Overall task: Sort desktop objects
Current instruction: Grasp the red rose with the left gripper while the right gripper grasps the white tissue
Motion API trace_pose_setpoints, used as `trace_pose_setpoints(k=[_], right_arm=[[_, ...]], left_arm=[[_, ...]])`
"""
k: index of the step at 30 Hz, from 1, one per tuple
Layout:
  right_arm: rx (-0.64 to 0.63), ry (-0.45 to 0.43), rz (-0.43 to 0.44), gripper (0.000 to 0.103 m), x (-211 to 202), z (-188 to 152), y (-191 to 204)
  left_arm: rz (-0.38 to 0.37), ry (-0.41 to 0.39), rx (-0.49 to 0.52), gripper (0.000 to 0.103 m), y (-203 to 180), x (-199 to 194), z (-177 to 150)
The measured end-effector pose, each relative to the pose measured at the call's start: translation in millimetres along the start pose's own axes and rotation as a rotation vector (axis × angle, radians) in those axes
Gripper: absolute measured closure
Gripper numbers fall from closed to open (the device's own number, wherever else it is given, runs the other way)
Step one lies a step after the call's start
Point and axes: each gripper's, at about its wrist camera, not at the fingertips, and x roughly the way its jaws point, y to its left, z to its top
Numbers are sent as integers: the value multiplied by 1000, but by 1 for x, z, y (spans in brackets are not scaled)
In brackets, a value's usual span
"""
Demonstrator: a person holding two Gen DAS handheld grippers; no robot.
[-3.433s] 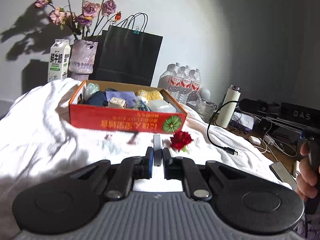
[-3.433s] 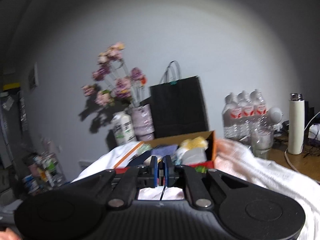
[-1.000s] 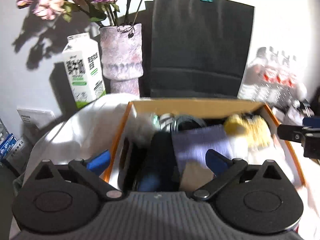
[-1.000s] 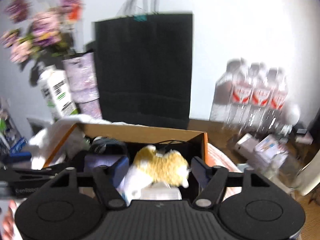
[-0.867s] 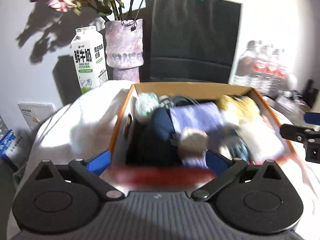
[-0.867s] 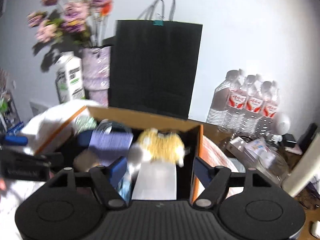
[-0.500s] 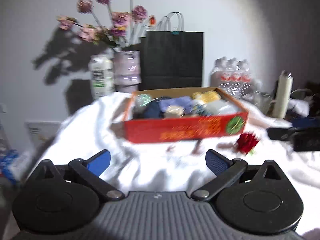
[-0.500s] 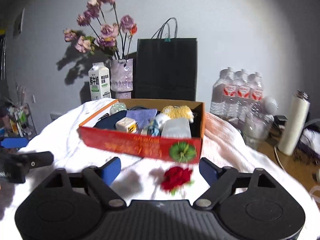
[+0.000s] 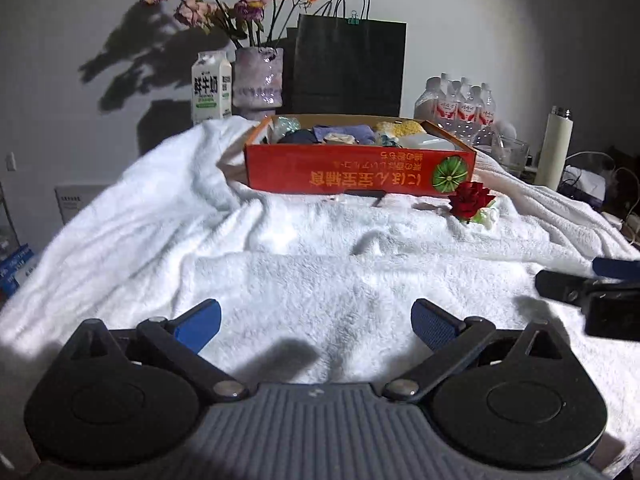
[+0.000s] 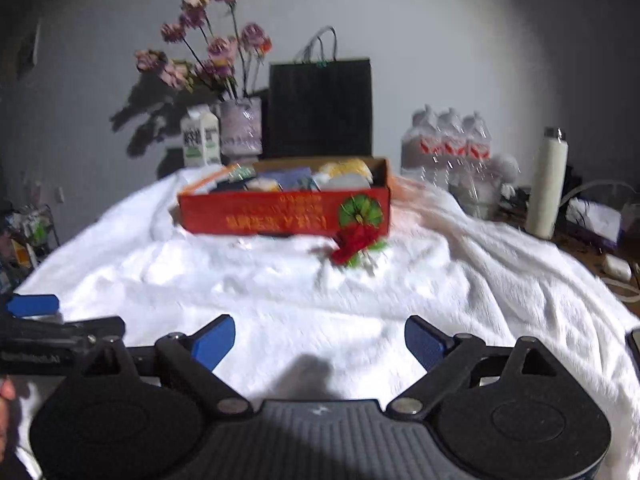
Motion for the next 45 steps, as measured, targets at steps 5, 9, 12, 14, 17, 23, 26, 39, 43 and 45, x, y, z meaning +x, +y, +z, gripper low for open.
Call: trace_pose_setpoints(k=[5, 9, 12, 14, 17, 23, 26, 39, 43, 45], right_arm=[[33, 29, 2, 12, 13, -7, -4], [32, 45, 8, 12, 19, -7, -4], [29, 40, 16, 12, 23, -3, -5], [17, 30, 17, 12, 27, 4, -6], [-35, 2, 6, 15, 38, 24, -13], [1, 17, -61, 36, 83, 61, -57], [55, 53, 13, 52, 113, 70, -76], [50, 81, 77, 89, 165, 62, -79], [54, 43, 41, 90, 157, 62, -81], [59, 28, 25, 90, 154, 62, -84]], left_arm=[[21, 35, 5, 0, 1, 12, -6], [13, 54, -10, 0, 2, 19, -4], [-2, 58, -10, 0, 1, 23, 2], [-20, 50, 1, 0, -1, 27, 11], [-82, 17, 6, 0, -5, 35, 36], [-242, -55, 52, 0, -37, 70, 88], [-347, -35, 80, 0, -68, 101, 103], [-436, 158, 26, 66, -116, 212, 107], [-428, 112, 13, 67, -100, 186, 109], [-410, 84, -5, 67, -89, 166, 110]])
